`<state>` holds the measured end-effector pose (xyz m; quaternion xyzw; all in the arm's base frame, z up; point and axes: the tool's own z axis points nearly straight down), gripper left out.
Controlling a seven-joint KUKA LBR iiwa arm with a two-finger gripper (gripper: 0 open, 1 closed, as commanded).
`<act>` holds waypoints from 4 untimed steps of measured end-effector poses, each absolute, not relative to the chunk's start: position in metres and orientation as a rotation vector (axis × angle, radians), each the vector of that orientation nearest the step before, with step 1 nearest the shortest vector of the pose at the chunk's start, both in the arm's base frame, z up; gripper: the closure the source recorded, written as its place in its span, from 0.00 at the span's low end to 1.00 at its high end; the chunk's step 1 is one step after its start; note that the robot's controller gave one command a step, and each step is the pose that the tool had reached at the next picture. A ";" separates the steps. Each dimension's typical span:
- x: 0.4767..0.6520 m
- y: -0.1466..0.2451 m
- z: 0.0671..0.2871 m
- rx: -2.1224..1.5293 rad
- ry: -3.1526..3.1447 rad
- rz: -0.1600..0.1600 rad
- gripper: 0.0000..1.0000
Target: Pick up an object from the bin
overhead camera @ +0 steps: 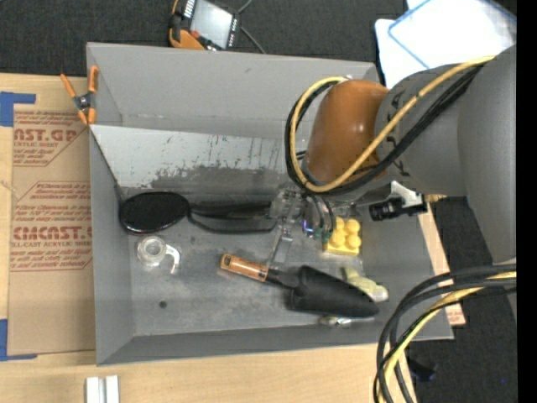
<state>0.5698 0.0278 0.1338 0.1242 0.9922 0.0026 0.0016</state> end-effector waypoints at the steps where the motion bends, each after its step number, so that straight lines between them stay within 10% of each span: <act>1: 0.534 -0.006 0.087 0.063 3.132 0.007 0.00; 2: 0.579 0.012 0.174 0.368 3.116 0.009 0.00; 3: 0.551 0.019 0.133 -0.234 3.135 0.008 0.00; 4: 0.560 0.013 0.176 -0.103 3.130 0.010 0.00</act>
Offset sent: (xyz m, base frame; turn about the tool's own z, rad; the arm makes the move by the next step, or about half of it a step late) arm 0.0197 -0.0106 0.0579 0.0088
